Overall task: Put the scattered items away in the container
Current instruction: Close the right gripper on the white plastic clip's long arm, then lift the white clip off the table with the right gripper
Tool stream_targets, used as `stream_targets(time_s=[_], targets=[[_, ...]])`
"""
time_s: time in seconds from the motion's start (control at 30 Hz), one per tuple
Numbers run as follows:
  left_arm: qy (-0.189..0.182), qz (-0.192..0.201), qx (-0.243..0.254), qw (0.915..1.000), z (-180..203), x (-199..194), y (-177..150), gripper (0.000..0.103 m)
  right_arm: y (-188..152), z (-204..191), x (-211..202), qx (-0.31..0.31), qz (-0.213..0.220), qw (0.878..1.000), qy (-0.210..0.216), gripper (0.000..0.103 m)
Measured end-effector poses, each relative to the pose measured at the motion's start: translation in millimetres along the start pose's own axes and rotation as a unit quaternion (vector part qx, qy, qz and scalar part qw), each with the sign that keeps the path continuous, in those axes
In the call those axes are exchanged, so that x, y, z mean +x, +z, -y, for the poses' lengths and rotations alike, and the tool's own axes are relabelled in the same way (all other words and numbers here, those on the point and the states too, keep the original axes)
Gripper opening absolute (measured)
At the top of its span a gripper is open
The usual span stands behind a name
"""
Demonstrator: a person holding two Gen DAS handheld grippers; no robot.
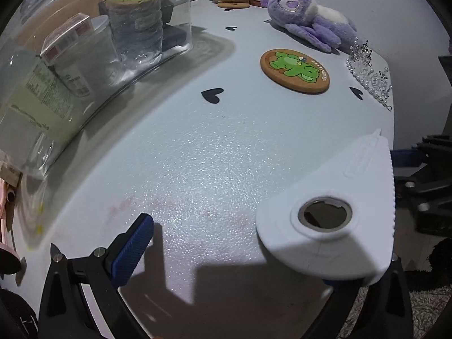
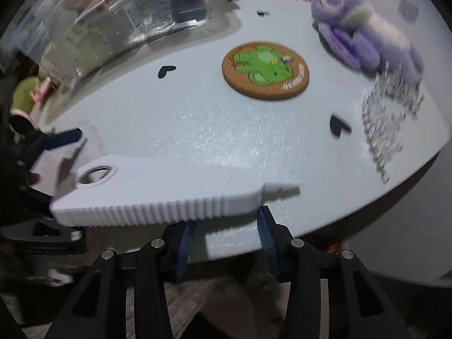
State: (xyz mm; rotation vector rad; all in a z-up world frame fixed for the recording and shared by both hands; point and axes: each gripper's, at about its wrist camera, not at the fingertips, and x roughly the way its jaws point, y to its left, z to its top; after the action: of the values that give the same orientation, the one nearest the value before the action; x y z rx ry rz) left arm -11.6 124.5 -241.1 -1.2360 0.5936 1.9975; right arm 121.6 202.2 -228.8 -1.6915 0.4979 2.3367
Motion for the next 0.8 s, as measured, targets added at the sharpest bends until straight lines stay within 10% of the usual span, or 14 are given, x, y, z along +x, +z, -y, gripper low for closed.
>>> stream_targets(time_s=[0.17, 0.27, 0.4, 0.53, 0.8], targets=[[-0.004, 0.001, -0.008, 1.0000, -2.8, 0.7, -3.0, 0.101, -13.4, -6.5, -24.7, -0.063, 0.026, 0.998, -0.015, 0.045], [-0.005, 0.001, -0.011, 0.9999, -3.6, 2.9, -2.8, 0.101, -21.2, -5.5, -34.7, -0.089, 0.032, 0.995, -0.023, 0.063], [-0.005, 0.001, -0.015, 0.9999, -5.9, 3.8, -3.8, 0.101, -12.5, 33.6, -36.4, 0.080, 0.024, 0.992, 0.098, 0.064], [-0.005, 0.000, -0.017, 0.9998, -5.1, 3.9, -3.3, 0.101, -12.7, 66.6, -13.2, 0.271, 0.004, 0.936, 0.226, 0.064], [-0.003, -0.002, -0.007, 1.0000, -1.5, 4.1, -5.6, 0.101, -16.9, 63.5, 44.8, 0.428, -0.056, 0.839, 0.332, 0.052]])
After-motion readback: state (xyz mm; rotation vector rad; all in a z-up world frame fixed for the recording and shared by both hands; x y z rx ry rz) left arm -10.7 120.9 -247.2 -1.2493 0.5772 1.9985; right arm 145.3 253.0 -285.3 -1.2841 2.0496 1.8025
